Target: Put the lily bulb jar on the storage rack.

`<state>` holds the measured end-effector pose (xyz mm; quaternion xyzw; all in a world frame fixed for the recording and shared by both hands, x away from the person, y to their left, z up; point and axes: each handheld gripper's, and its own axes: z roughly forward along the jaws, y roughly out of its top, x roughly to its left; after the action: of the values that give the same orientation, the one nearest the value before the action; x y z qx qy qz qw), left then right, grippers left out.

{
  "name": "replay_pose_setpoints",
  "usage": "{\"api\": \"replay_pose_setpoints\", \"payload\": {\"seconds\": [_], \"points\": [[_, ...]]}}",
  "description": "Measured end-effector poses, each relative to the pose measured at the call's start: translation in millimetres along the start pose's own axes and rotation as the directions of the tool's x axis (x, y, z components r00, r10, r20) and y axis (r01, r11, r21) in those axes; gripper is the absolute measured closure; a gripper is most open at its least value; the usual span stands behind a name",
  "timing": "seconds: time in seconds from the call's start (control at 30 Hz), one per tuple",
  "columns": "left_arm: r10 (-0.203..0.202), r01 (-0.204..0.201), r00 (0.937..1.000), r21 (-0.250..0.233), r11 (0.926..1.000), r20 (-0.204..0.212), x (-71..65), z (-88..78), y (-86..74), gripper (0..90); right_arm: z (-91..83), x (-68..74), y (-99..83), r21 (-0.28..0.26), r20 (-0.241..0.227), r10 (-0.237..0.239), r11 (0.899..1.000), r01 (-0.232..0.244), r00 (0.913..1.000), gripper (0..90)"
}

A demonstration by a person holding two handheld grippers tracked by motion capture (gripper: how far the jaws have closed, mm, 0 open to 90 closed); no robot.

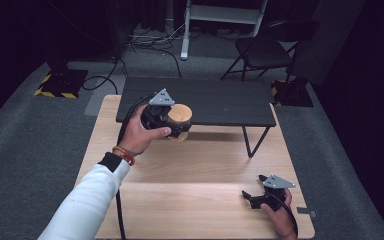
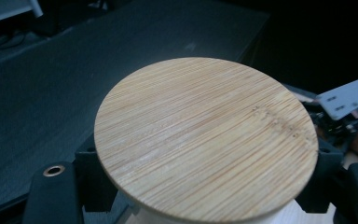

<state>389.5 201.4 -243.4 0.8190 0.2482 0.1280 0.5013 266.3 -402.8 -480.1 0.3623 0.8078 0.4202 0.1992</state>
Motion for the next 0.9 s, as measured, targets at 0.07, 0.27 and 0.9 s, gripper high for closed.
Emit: {"api": "replay_pose_setpoints", "payload": {"seconds": [0.07, 0.27, 0.9], "points": [[0.012, -0.013, 0.9999, -0.008, 0.9999, -0.007, -0.5, -3.1, 6.9, 25.7, 0.0, -0.1, 0.1, 0.001, -0.001, 0.002, 1.0, -0.002, 1.0, 0.0], [0.022, -0.025, 0.9971, -0.044, 0.9987, -0.072, 0.4, 0.9, 11.6, 25.7, 0.0, -0.3, 0.1, 0.001, -0.002, 0.001, 1.0, -0.001, 1.0, 0.0], [-0.02, 0.009, 0.9882, -0.073, 0.9973, -0.152, 21.5, 30.7, -1.7, 25.5, 0.0, -0.4, 0.1, 0.001, -0.002, 0.001, 1.0, -0.001, 1.0, 0.0]]}}
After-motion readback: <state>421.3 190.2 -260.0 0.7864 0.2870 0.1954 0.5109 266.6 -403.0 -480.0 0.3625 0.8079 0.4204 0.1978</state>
